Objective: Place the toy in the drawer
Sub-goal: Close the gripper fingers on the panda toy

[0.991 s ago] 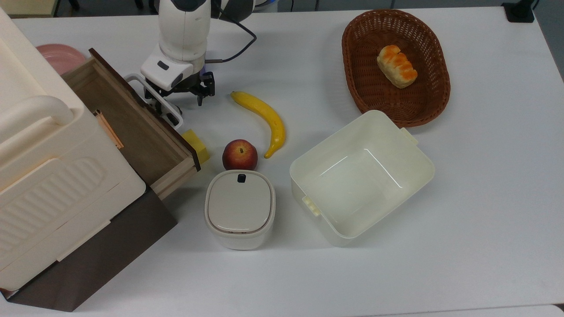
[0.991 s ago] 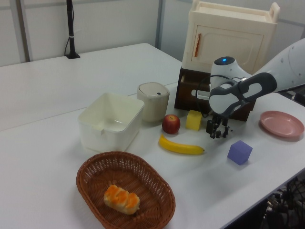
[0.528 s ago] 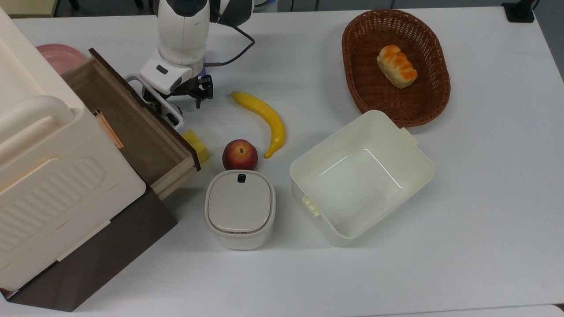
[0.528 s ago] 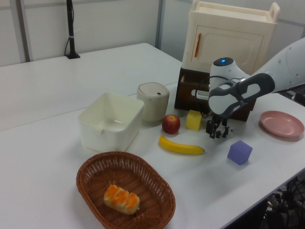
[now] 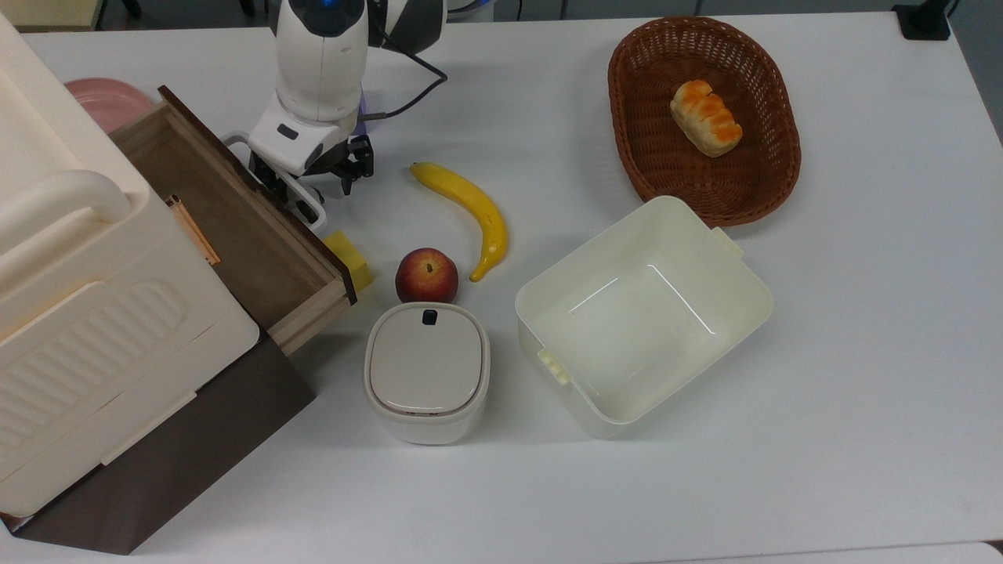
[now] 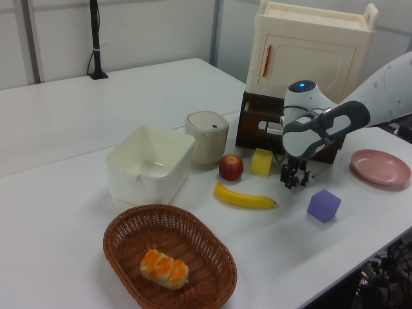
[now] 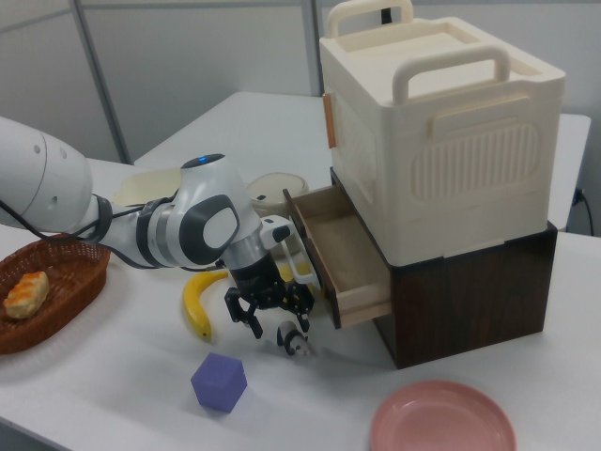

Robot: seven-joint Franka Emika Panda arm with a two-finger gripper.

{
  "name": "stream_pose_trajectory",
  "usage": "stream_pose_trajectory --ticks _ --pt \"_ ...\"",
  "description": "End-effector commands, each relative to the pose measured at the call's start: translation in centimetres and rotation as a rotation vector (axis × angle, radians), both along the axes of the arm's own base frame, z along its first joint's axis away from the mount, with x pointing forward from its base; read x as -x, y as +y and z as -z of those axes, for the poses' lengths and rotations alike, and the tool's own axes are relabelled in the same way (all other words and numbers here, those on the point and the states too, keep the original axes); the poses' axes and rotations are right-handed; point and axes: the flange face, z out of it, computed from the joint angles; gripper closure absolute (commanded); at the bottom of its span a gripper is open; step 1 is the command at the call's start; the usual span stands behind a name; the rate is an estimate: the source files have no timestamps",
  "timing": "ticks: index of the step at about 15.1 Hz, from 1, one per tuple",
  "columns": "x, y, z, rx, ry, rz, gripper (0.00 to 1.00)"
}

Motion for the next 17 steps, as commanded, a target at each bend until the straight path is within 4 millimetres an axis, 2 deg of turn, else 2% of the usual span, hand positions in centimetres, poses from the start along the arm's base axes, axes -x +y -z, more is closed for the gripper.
stream_pose_trajectory --ticks 1,5,6,7,9,14,16,17 --pt "0.05 -0.78 -0.21 0.02 0.017 -0.093 0.0" --pt "0.09 -0.95 -0.21 0.02 0.016 -0.085 0.02" --pt "0.09 -0.95 -0.13 0.018 0.017 -0.083 0.36" --pt "0.09 -0.94 -0.12 0.011 0.013 -0.068 0.56" --pt "0.07 -0.86 -0.12 0.008 0.012 -0.066 0.73" --pt "0.1 -0.76 -0.15 0.008 0.012 -0.068 0.77" --pt "0.1 -0.76 -0.14 0.008 0.012 -0.069 0.86" --pt "0.12 -0.85 -0.14 0.008 0.013 -0.069 0.85"
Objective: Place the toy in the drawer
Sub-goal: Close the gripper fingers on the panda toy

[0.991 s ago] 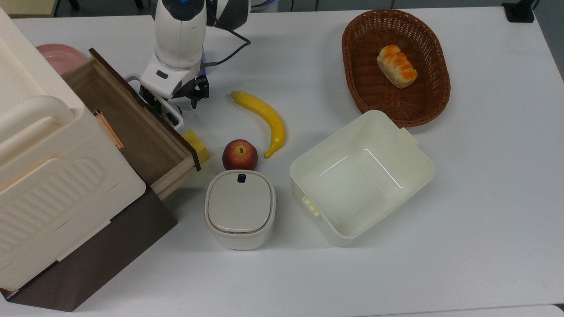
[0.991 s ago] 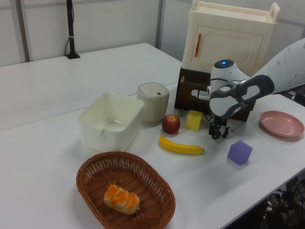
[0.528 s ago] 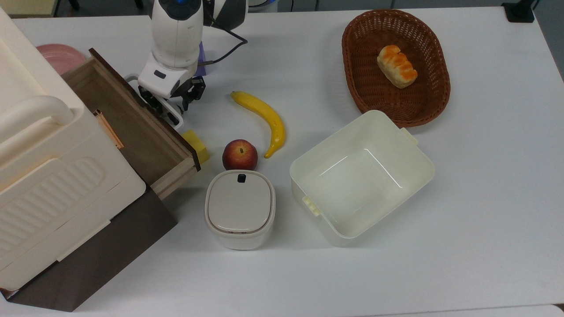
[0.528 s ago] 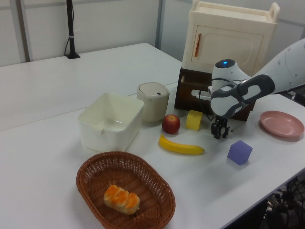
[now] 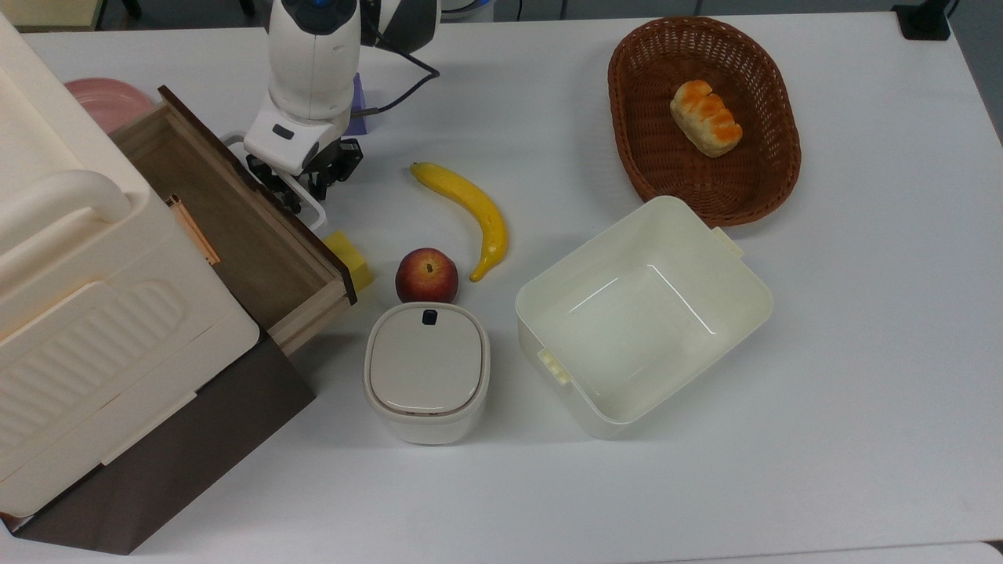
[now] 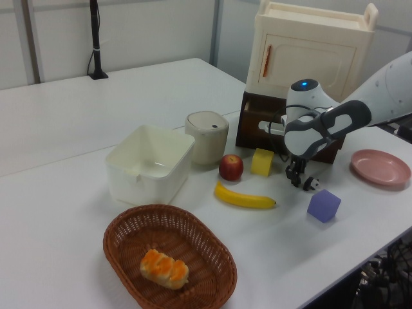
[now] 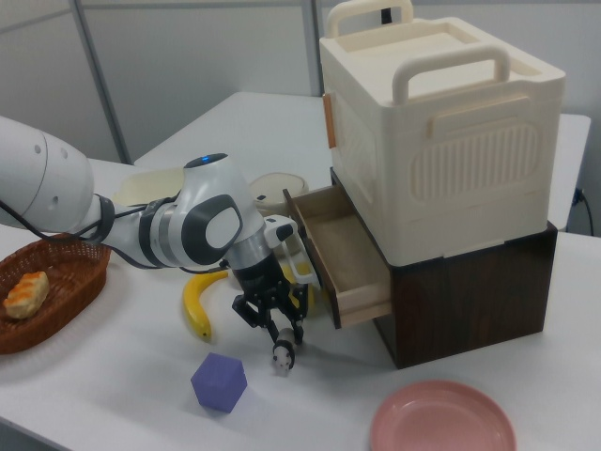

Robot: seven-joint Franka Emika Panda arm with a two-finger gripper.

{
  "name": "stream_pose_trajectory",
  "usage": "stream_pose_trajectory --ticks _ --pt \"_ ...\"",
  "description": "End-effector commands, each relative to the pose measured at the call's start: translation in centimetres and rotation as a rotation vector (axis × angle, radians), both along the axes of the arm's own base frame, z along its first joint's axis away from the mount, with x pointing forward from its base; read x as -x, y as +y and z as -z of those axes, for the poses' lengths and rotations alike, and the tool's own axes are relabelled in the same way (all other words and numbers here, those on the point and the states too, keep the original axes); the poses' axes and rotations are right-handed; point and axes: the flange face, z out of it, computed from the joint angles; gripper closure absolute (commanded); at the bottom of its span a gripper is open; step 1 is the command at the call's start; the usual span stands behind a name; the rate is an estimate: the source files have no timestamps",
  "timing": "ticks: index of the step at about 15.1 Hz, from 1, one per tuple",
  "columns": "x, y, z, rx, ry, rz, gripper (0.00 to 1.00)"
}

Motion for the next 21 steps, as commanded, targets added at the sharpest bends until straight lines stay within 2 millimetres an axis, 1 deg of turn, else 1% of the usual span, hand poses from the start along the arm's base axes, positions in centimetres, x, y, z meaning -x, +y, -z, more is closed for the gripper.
stream_pose_trajectory --ticks 1,2,3,4,6,8,10,11,13,15,16,17,18,19,21 --pt "0.2 -0.1 0.2 0.0 0.001 -0.011 0.72" --pt "0.2 -0.1 0.1 0.0 0.001 -0.017 0.36" --pt "0.2 -0.1 0.2 0.002 0.004 -0.022 0.13" --pt "0.2 -0.1 0.1 0.003 0.003 -0.025 0.05" --pt "0.3 -0.2 0.2 0.003 0.006 -0.023 0.0" --pt "0.4 -0.6 0.2 0.004 0.007 -0.015 0.0" --pt "1.0 -0.7 0.7 0.001 0.023 -0.011 0.0" --pt "1.2 -1.2 0.7 0.003 0.024 0.0 0.0" --pt "1.6 -1.6 1.1 0.002 0.033 0.008 0.0" --pt "1.7 -1.7 1.0 0.002 0.031 0.011 0.02" --pt "1.7 -1.8 1.0 0.002 0.033 0.013 0.11" --pt "1.7 -1.8 0.9 0.002 0.031 0.02 0.28" --pt "1.7 -1.8 0.9 0.003 0.029 0.027 0.41" --pt "1.7 -1.7 1.0 0.002 0.026 0.039 0.57" --pt "1.6 -1.7 0.9 0.002 0.02 0.054 0.64"
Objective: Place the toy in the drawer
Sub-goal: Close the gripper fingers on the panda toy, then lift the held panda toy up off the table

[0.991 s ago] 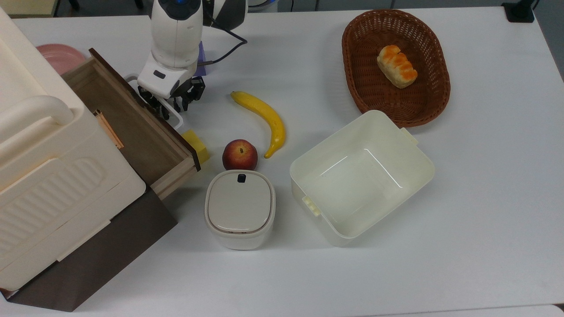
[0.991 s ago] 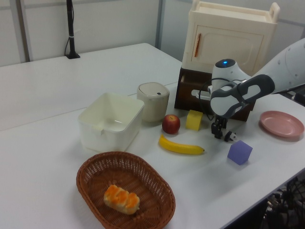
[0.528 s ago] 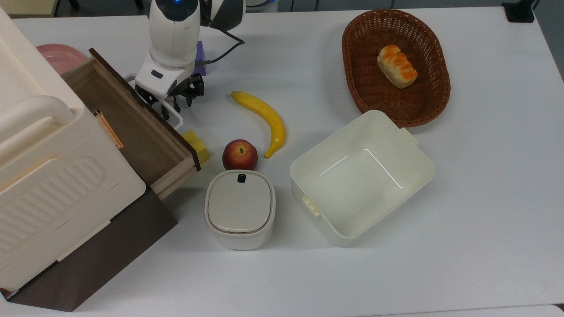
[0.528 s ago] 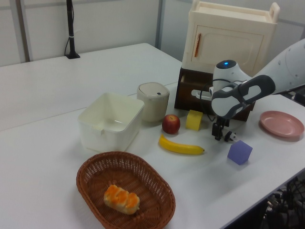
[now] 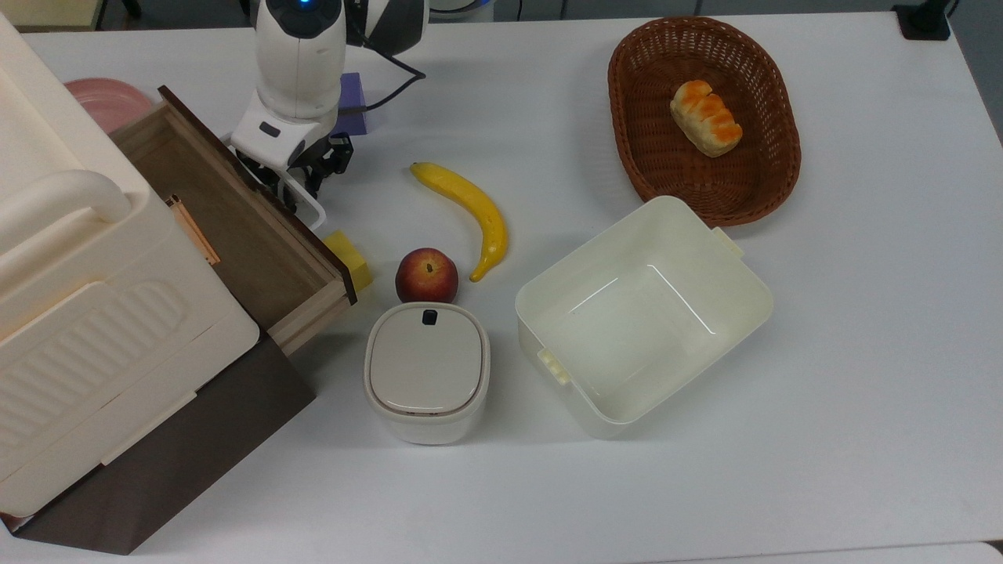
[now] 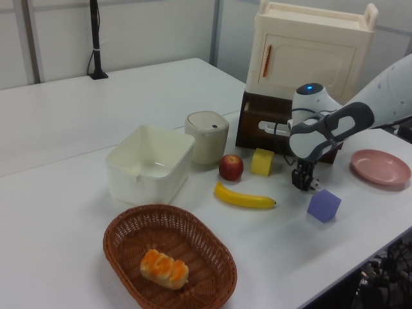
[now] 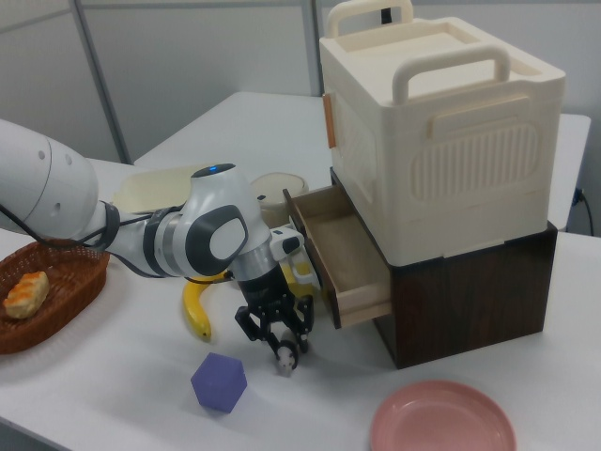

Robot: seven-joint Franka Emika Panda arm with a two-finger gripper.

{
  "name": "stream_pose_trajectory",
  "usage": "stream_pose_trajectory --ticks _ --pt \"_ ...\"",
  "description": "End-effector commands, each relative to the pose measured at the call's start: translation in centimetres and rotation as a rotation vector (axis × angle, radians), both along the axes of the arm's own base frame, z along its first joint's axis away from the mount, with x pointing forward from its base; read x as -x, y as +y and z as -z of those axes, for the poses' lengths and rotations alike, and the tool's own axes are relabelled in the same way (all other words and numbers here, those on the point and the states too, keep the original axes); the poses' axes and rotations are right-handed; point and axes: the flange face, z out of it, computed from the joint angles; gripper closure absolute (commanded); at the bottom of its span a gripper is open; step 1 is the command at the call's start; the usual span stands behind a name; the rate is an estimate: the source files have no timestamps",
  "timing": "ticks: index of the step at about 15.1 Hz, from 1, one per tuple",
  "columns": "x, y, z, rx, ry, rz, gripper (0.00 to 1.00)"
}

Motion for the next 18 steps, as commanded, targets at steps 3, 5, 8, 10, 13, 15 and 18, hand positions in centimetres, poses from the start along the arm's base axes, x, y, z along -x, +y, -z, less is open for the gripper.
stream_pose_trajectory --ticks 3,5,8,10,13,15,18 --pt "0.3 0.4 0.0 0.002 -0.008 0.031 0.75" --pt "0.3 0.6 -0.4 0.002 -0.017 0.029 0.76" --pt "-0.1 2.3 -1.0 -0.002 -0.037 0.037 0.76" --pt "-0.6 4.6 -1.2 -0.003 -0.046 0.039 0.76" --pt "-1.8 8.2 -2.4 -0.014 -0.093 0.039 0.76" --pt "-3.0 10.0 -3.9 -0.025 -0.143 0.07 0.76" --pt "-5.0 12.2 -8.2 -0.081 -0.19 0.124 0.76"
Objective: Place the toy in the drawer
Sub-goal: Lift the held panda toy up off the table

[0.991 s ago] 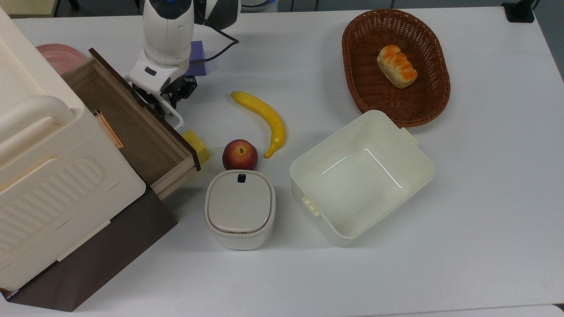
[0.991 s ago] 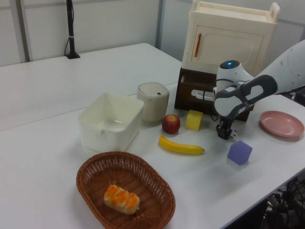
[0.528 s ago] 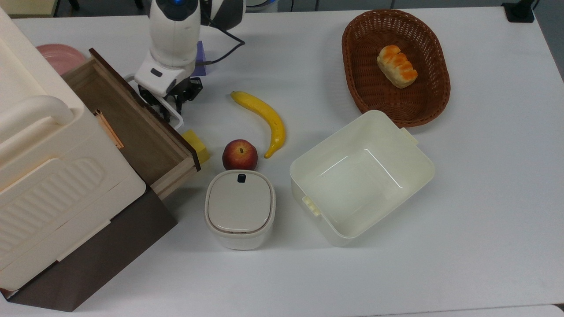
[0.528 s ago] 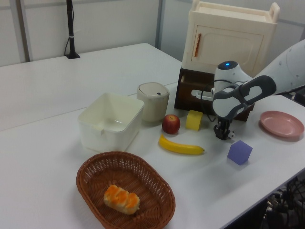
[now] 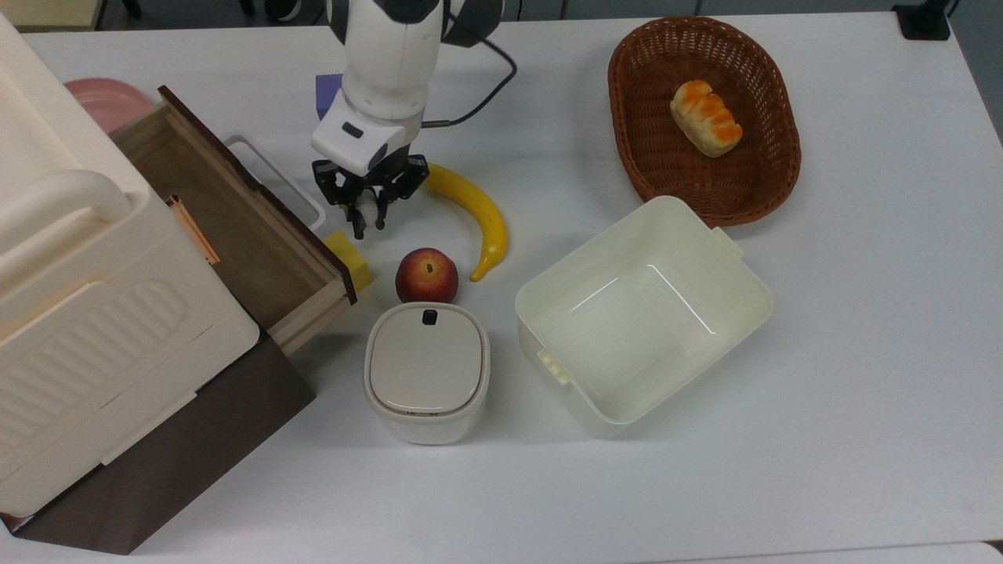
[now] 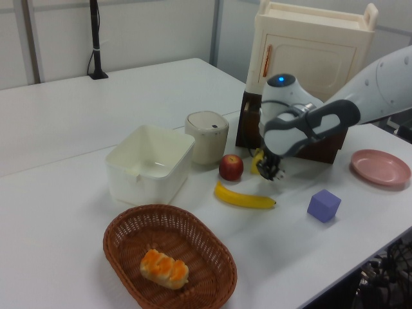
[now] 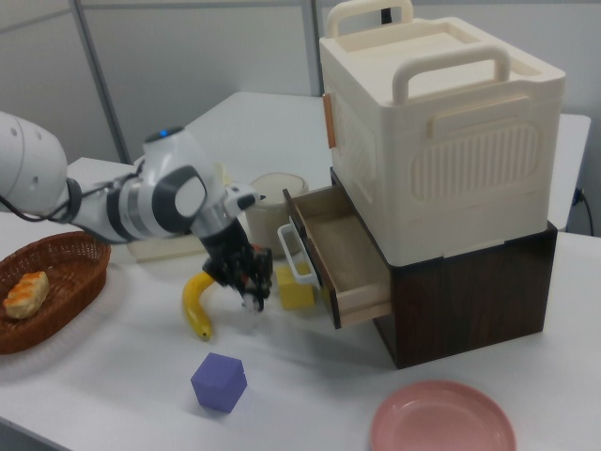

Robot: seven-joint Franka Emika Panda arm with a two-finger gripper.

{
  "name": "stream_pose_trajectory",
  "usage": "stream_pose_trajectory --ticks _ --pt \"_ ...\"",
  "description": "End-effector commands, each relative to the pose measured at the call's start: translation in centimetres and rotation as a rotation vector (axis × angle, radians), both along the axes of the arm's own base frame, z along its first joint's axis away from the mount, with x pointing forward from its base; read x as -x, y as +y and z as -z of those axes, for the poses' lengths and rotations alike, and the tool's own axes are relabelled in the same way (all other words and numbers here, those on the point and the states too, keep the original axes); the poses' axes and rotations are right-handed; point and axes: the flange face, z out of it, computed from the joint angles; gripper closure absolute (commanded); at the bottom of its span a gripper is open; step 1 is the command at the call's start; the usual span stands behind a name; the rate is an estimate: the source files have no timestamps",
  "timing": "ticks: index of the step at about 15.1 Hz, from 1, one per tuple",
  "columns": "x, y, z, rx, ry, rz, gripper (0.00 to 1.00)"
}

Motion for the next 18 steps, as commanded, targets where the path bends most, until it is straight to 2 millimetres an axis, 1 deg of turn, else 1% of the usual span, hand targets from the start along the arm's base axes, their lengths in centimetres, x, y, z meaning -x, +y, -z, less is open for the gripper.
stream_pose_trajectory --ticks 1,2,4,7,9,10,13,14,16,17,18 --pt "-1.6 2.1 -5.3 -0.064 -0.041 0.063 0.76" --pt "-2.0 2.7 -6.3 -0.077 -0.047 0.069 0.76" --pt "-2.7 4.2 -9.5 -0.108 -0.08 0.067 0.76" --pt "-3.6 4.4 -13.1 -0.138 -0.136 0.09 0.76" --pt "-4.0 4.2 -14.9 -0.158 -0.162 0.102 0.76" --pt "-4.3 3.6 -15.9 -0.161 -0.178 0.112 0.76" --pt "-5.0 2.6 -18.4 -0.19 -0.228 0.135 0.77" --pt "-5.0 1.4 -18.9 -0.195 -0.238 0.15 0.77" --pt "-5.0 -0.3 -19.6 -0.204 -0.249 0.164 0.77" --pt "-4.9 -1.8 -19.8 -0.209 -0.254 0.176 0.77" --pt "-4.8 -2.8 -19.9 -0.212 -0.254 0.175 0.77"
